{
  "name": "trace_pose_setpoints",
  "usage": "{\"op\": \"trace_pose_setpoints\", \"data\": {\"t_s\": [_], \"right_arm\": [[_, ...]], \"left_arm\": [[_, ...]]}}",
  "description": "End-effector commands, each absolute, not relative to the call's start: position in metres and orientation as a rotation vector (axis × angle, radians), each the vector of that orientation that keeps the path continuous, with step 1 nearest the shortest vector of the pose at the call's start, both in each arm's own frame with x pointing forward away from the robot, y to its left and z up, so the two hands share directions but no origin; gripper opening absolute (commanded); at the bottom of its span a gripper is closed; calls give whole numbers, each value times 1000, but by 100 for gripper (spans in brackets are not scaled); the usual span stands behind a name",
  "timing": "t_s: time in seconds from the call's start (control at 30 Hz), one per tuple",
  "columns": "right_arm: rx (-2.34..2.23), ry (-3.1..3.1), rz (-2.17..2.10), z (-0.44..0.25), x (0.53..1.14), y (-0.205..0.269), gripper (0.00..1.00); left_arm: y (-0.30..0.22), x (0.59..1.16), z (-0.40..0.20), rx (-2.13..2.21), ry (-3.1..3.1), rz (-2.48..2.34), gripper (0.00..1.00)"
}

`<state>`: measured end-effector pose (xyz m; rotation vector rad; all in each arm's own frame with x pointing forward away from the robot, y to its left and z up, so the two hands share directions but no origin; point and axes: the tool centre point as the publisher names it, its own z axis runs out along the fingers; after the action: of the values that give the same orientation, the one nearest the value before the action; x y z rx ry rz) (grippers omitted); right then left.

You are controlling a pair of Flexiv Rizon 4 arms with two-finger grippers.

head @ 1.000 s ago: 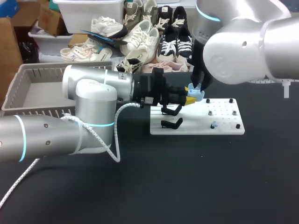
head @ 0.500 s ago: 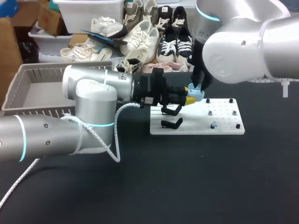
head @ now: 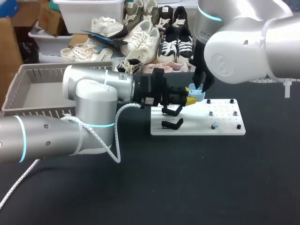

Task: Pick up each earbud case from the left stands, insert the matching earbuds, close the lid, and place the case in the box.

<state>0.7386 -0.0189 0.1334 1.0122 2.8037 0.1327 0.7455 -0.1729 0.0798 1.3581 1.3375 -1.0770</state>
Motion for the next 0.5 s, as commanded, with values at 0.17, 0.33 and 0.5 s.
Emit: {"op": "trace_pose_setpoints", "data": {"t_s": [0.17, 0.33, 0.5], "right_arm": [[1026, 2794, 147, 131, 736, -18, 0], [1029, 2800, 147, 128, 736, -17, 0], [1031, 2802, 145, 128, 736, -17, 0]], "left_arm": [[-173, 745, 80, 1356, 1338, -1074, 0], [-173, 745, 80, 1356, 1338, -1074, 0], [-173, 745, 80, 1356, 1338, -1074, 0]]}}
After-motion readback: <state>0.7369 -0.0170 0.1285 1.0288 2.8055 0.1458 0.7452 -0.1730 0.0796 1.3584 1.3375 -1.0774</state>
